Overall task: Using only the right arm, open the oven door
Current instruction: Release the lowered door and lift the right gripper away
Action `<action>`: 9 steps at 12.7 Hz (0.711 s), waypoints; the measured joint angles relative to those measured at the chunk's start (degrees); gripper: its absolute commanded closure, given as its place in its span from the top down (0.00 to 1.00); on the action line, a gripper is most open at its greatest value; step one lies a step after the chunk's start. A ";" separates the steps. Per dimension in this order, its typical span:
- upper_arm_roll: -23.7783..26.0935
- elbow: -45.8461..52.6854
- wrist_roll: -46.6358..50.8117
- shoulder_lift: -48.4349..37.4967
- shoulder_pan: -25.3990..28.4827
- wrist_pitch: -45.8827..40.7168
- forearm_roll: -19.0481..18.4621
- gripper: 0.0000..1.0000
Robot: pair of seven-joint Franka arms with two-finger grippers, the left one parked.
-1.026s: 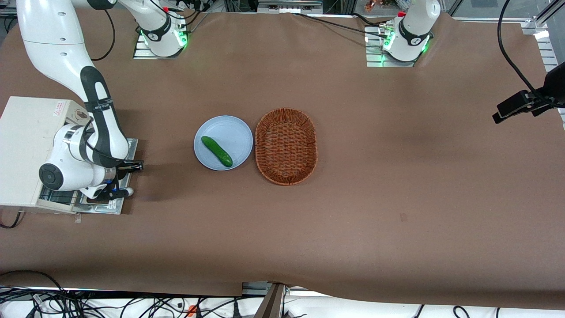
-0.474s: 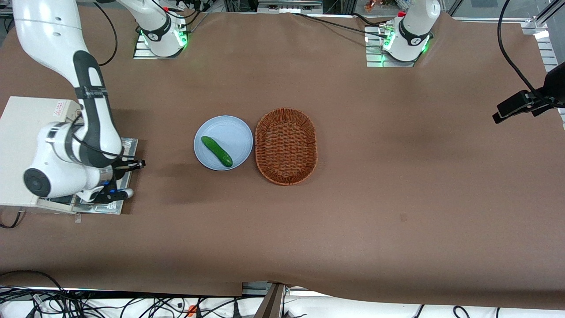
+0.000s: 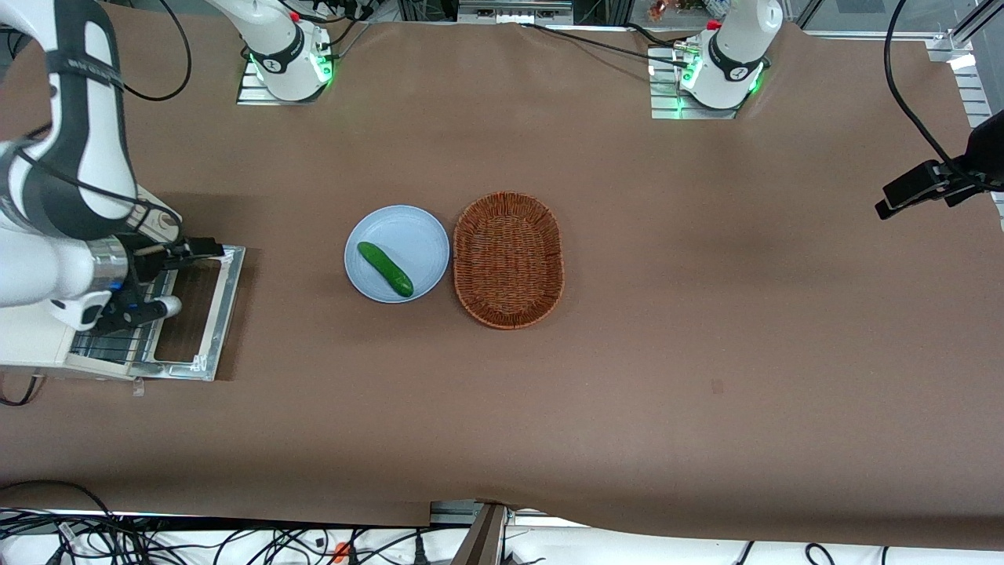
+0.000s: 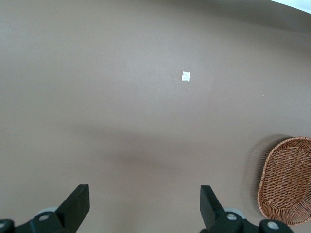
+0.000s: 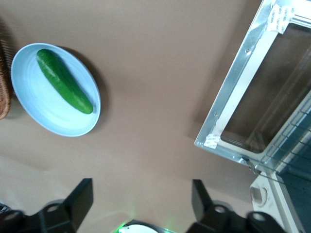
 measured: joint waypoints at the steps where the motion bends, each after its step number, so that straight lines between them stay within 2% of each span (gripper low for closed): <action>1: -0.22 0.89 -0.13 -0.71 -0.12 -1.63 -0.14 1.00; 5: -0.45 5.12 1.64 -5.22 -0.04 -5.03 -4.79 1.00; 9: -1.47 4.17 2.96 -12.70 -0.16 -4.70 -5.84 1.00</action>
